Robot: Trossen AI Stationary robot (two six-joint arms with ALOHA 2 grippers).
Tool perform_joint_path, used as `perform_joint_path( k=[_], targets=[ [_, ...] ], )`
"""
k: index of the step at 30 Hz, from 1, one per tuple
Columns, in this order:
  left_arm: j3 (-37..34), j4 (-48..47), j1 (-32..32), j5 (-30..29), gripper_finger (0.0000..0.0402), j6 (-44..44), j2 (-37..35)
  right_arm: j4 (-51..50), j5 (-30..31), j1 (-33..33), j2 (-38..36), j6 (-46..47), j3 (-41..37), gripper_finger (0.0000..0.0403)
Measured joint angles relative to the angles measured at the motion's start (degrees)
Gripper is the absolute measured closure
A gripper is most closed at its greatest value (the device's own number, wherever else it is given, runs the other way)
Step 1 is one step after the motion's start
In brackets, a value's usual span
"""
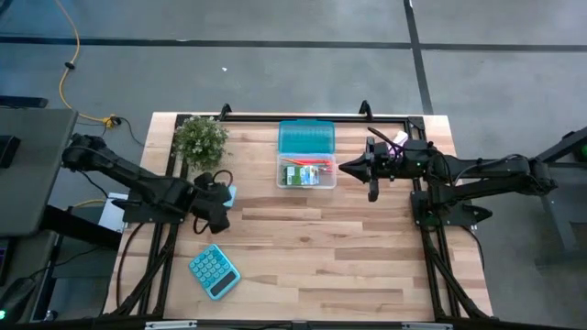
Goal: Pack school essentials
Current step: Put the blue sticky note in the supply box
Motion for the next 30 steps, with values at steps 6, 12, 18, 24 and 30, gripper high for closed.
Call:
perform_joint_path(
  k=[6, 12, 18, 24, 30],
  targets=[
    [-2.6, 0.2, -0.8, 1.1, 0.0207, 0.1, 4.5, -0.3, 0.0, 0.0, 0.0, 0.0, 0.0, 0.0403],
    [-2.7, 3.6, -0.7, 2.3, 0.0229, 6.0, 10.4, -0.5, 0.0, 0.0, 0.0, 0.0, 0.0, 0.0403],
    [-2.7, 4.4, 0.9, 2.7, 0.0246, 7.5, 15.2, -1.2, 0.0, 0.0, 0.0, 0.0, 0.0, 0.0403],
    [-2.6, 5.0, 4.2, 1.5, 0.0256, 11.2, 17.2, -1.6, 0.0, 0.0, 0.0, 0.0, 0.1, 0.0403],
    [-2.6, 7.2, 7.7, 2.6, 0.0270, 17.2, 17.4, -1.7, 0.0, 0.0, 0.0, 0.2, 0.0, 0.0403]
  ],
)
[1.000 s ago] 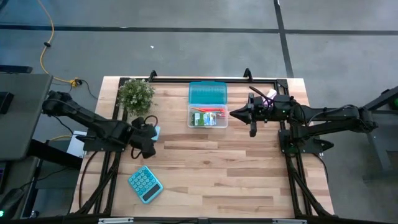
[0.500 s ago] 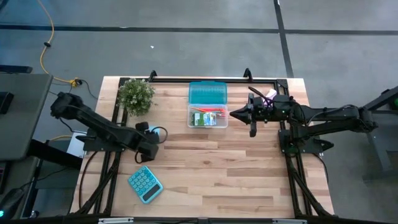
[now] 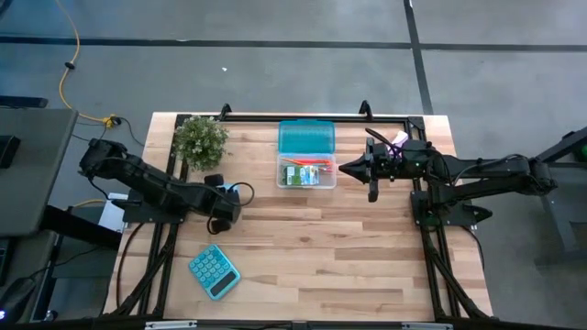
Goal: Pack school essentials
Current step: Put the blue sticky note in the supply box
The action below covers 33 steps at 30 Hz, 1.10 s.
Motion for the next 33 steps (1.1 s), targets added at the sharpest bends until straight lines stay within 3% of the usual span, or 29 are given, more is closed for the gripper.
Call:
perform_joint_path(
  k=[5, 12, 33],
  targets=[
    [0.0, 0.6, 1.8, 0.6, 0.0301, 0.8, 0.0, 0.0, 0.0, 0.0, 0.0, 0.1, 0.0, 0.0403],
    [-0.1, 0.7, 2.1, 1.3, 0.0392, 0.7, 0.2, 0.0, 0.0, 0.0, 0.0, 0.2, 0.0, 0.0403],
    [3.9, 0.7, 2.1, 2.8, 0.0401, -1.9, -2.3, -0.3, 0.0, 0.0, 0.0, 0.2, 0.0, 0.0403]
  ],
)
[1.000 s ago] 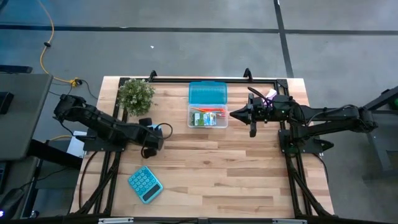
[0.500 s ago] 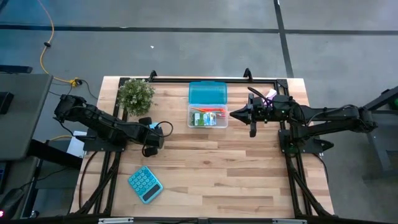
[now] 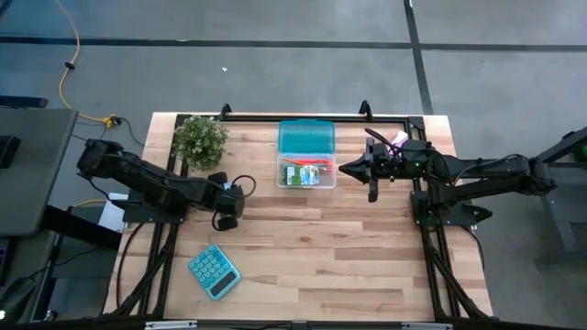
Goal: Pack school essentials
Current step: Put the blue sticky note in the supply box
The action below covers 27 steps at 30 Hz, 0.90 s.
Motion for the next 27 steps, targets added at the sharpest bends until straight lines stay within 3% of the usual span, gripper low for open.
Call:
perform_joint_path(
  k=[14, 18, 21, 27],
  targets=[
    [5.0, -1.4, 0.1, -2.1, 0.0401, 2.4, -6.5, -1.0, 0.0, 0.0, 0.0, 0.0, 0.0, 0.0402],
    [6.2, -6.4, 3.3, -4.4, 0.0401, -4.7, -6.6, -1.0, 0.0, 0.0, 0.0, 0.0, 0.0, 0.0402],
    [5.3, -8.2, 7.6, -1.5, 0.0401, -11.6, -6.6, -1.0, 0.0, 0.0, 0.0, -0.1, 0.0, 0.0402],
    [1.1, -6.6, 12.3, 7.4, 0.0401, -12.5, -4.0, -1.0, 0.0, 0.0, 0.0, -0.4, 0.0, 0.0402]
  ],
)
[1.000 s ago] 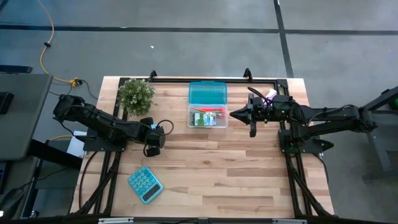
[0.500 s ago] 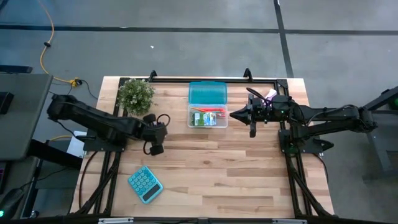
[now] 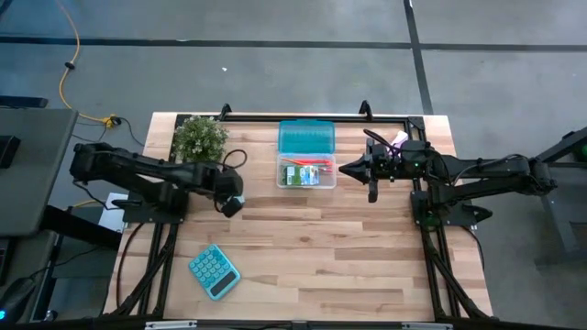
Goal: Pack school essentials
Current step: Put the blue sticky note in the supply box
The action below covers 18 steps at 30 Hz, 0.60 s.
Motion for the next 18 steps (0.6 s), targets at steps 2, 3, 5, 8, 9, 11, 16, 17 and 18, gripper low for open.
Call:
perform_joint_path(
  k=[2, 3, 5, 8, 9, 11, 16, 17, 18],
  targets=[
    [-1.0, 0.1, 0.5, 1.3, 0.0401, -0.3, 1.8, 0.0, 0.0, 0.0, 0.0, 0.0, 0.0, 0.0402],
    [-1.5, 0.0, 0.5, 1.7, 0.0401, -0.6, 2.7, 0.0, 0.0, 0.0, 0.0, 0.0, 0.0, 0.0402],
    [-2.0, 0.5, 0.5, 2.0, 0.0401, -0.9, 4.6, 0.0, 0.0, 0.0, 0.0, 0.0, 0.0, 0.0402],
    [-2.1, 2.9, 0.3, 1.6, 0.0401, -1.0, 6.7, 0.0, 0.0, 0.0, 0.0, 0.0, 0.0, 0.0402],
    [-2.0, 4.0, 0.1, 1.1, 0.0401, -1.0, 7.2, 0.0, 0.0, 0.0, 0.0, 0.0, 0.0, 0.0402],
    [-2.0, 6.2, -0.3, -0.1, 0.0401, -1.0, 7.7, 0.0, 0.0, 0.0, 0.0, 0.0, 0.0, 0.0402],
    [-2.0, 10.5, -0.8, -0.8, 0.0401, -0.7, 8.3, 0.0, 0.0, 0.0, 0.0, 0.2, 0.0, 0.0402],
    [-2.1, 12.0, -1.0, -0.6, 0.0401, -0.5, 8.4, 0.0, 0.0, 0.0, 0.0, 0.2, 0.0, 0.0402],
    [-2.1, 13.4, -1.2, -0.4, 0.0401, -0.3, 8.4, 0.0, 0.0, 0.0, 0.0, 0.2, 0.0, 0.0402]
  ],
)
